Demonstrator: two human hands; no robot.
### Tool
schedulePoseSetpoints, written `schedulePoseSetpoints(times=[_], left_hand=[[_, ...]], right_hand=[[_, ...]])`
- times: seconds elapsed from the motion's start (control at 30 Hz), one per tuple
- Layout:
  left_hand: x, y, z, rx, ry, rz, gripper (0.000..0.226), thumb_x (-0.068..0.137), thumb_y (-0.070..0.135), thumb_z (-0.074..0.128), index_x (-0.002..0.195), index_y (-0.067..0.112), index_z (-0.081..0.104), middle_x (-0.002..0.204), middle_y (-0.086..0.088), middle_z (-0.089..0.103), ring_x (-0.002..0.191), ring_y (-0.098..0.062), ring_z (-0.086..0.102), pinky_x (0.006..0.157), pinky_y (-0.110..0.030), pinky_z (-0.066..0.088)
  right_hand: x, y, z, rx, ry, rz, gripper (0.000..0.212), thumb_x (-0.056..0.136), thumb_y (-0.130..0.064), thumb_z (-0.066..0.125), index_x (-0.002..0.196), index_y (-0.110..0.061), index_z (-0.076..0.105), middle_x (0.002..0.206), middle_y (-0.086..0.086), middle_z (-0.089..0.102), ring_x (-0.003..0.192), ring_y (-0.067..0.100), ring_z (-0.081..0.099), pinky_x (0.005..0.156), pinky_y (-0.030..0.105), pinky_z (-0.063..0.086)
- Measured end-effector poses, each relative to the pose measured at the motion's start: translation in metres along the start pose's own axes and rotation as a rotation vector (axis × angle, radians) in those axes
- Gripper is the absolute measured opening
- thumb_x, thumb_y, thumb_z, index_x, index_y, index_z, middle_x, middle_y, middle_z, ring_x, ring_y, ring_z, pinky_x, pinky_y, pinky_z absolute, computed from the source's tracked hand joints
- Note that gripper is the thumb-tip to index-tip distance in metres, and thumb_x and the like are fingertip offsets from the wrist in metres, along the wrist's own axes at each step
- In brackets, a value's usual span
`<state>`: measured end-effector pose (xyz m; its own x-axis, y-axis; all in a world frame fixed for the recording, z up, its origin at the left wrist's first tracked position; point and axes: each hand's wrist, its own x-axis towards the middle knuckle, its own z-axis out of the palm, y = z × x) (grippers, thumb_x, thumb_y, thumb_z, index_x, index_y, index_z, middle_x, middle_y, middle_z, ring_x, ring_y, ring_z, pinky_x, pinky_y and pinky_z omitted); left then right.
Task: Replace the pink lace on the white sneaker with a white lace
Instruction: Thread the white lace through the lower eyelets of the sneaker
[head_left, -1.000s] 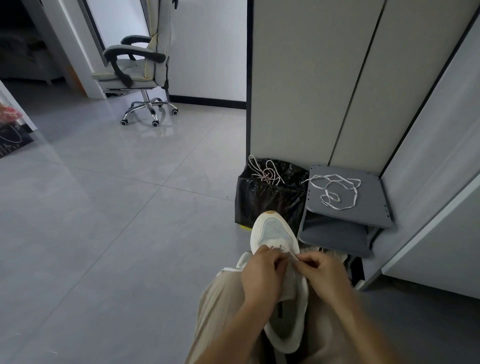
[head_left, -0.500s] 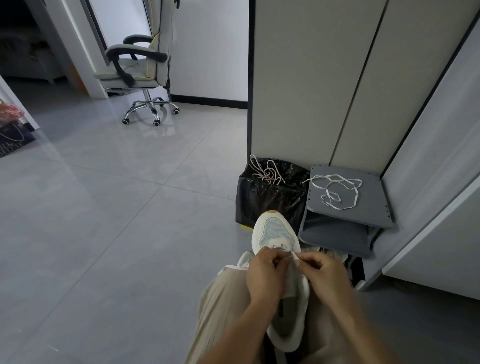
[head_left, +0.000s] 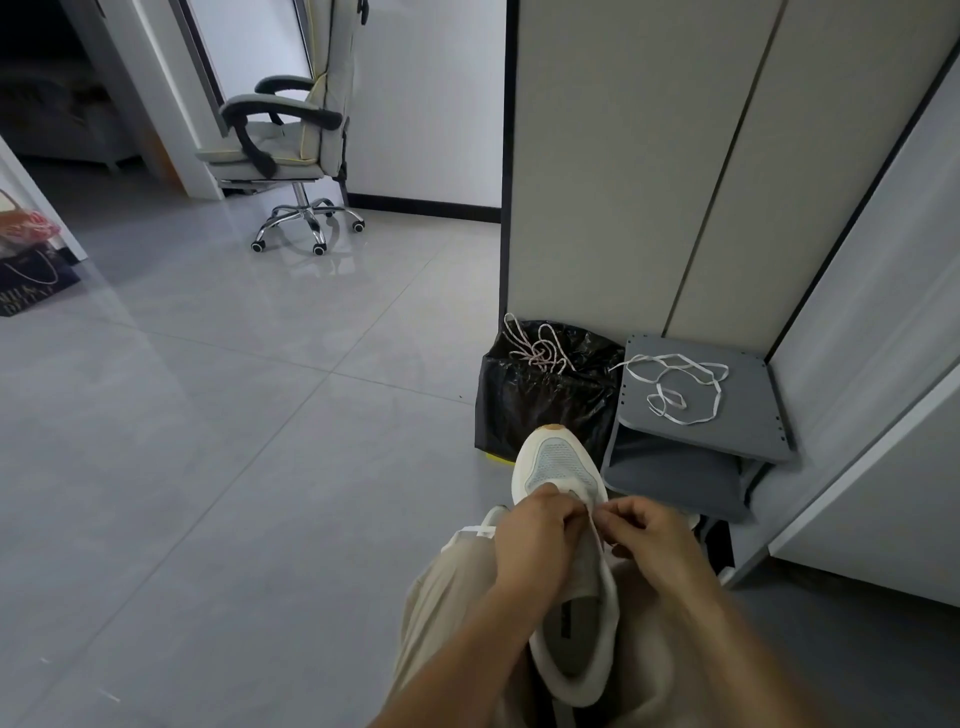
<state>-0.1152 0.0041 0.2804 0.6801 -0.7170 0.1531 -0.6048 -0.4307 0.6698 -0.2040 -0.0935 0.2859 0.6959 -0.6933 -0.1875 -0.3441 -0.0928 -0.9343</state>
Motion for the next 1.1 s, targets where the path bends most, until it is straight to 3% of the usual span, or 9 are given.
schedulePoseSetpoints(times=[0.13, 0.3, 0.43, 0.53, 0.63, 0.73, 0.8, 0.97, 1.1], left_hand=[[-0.002, -0.007, -0.011, -0.052, -0.053, 0.061, 0.021, 0.094, 0.020, 0.051, 0.104, 0.019, 0.068, 0.105, 0.004, 0.063, 0.090, -0.010, 0.057, 0.078, -0.015, 0.040], [-0.008, -0.037, -0.038, -0.431, 0.298, -0.212, 0.030, 0.089, 0.000, 0.052, 0.094, 0.028, 0.063, 0.098, 0.008, 0.064, 0.073, 0.004, 0.055, 0.065, -0.005, 0.040], [-0.006, -0.062, -0.040, -0.418, 0.160, -0.292, 0.023, 0.092, 0.002, 0.047, 0.095, 0.022, 0.056, 0.099, 0.004, 0.063, 0.087, -0.010, 0.057, 0.070, -0.006, 0.041], [-0.012, -0.060, -0.027, -0.352, -0.059, -0.237, 0.020, 0.093, 0.004, 0.046, 0.098, 0.021, 0.055, 0.098, 0.006, 0.063, 0.095, -0.012, 0.058, 0.077, -0.010, 0.040], [-0.012, -0.060, -0.019, -0.315, -0.078, -0.268, 0.028, 0.091, 0.000, 0.042, 0.093, 0.027, 0.052, 0.092, 0.013, 0.062, 0.093, -0.008, 0.059, 0.082, -0.015, 0.042], [-0.013, -0.058, -0.022, -0.373, -0.030, -0.307, 0.038, 0.088, -0.005, 0.038, 0.089, 0.031, 0.049, 0.088, 0.015, 0.062, 0.087, -0.003, 0.058, 0.073, -0.006, 0.040], [-0.015, -0.058, -0.022, -0.390, 0.004, -0.297, 0.041, 0.086, -0.008, 0.037, 0.089, 0.032, 0.049, 0.092, 0.013, 0.064, 0.087, -0.001, 0.059, 0.071, -0.005, 0.039], [-0.021, -0.058, -0.023, -0.444, 0.158, -0.316, 0.045, 0.086, -0.010, 0.036, 0.090, 0.033, 0.048, 0.096, 0.013, 0.062, 0.093, 0.004, 0.055, 0.075, -0.005, 0.039], [-0.023, -0.058, -0.023, -0.477, 0.268, -0.363, 0.035, 0.088, -0.009, 0.037, 0.104, 0.020, 0.048, 0.104, 0.006, 0.058, 0.093, 0.003, 0.052, 0.075, -0.005, 0.038]], right_hand=[[0.006, 0.004, 0.002, -0.040, -0.003, -0.003, 0.012, 0.090, -0.012, 0.057, 0.083, -0.008, 0.066, 0.068, 0.003, 0.062, 0.063, 0.013, 0.055, 0.060, 0.020, 0.044], [0.018, 0.025, -0.049, 0.287, 0.228, 0.159, 0.019, 0.093, -0.009, 0.050, 0.076, -0.007, 0.058, 0.071, 0.010, 0.057, 0.065, 0.019, 0.050, 0.064, 0.027, 0.044], [0.030, 0.050, -0.086, 0.559, 0.473, 0.416, 0.022, 0.094, -0.006, 0.048, 0.073, -0.003, 0.052, 0.070, 0.011, 0.049, 0.061, 0.017, 0.044, 0.043, 0.020, 0.049], [0.038, 0.057, -0.076, 0.026, 0.473, 0.364, 0.021, 0.093, -0.004, 0.049, 0.083, 0.011, 0.060, 0.074, 0.020, 0.056, 0.063, 0.027, 0.047, 0.056, 0.032, 0.040], [0.028, 0.031, -0.043, -0.345, 0.317, 0.000, 0.019, 0.085, 0.001, 0.058, 0.104, 0.003, 0.060, 0.103, 0.016, 0.056, 0.090, 0.030, 0.056, 0.077, 0.029, 0.041], [0.011, 0.004, -0.010, -0.448, -0.091, -0.224, 0.017, 0.084, -0.009, 0.064, 0.097, -0.020, 0.059, 0.097, -0.011, 0.048, 0.078, 0.006, 0.054, 0.069, 0.012, 0.039], [0.007, 0.001, -0.004, -0.537, -0.158, -0.266, 0.014, 0.086, -0.014, 0.063, 0.083, -0.025, 0.055, 0.086, -0.013, 0.053, 0.071, 0.000, 0.052, 0.064, 0.013, 0.040], [0.013, 0.013, -0.037, -0.519, 0.066, -0.210, 0.011, 0.089, -0.010, 0.058, 0.080, -0.017, 0.056, 0.068, -0.008, 0.057, 0.062, 0.003, 0.052, 0.056, 0.013, 0.039], [0.018, 0.061, -0.109, -0.595, 0.388, 0.109, 0.013, 0.090, -0.002, 0.051, 0.078, -0.003, 0.055, 0.071, 0.014, 0.057, 0.064, 0.025, 0.049, 0.064, 0.036, 0.039]])
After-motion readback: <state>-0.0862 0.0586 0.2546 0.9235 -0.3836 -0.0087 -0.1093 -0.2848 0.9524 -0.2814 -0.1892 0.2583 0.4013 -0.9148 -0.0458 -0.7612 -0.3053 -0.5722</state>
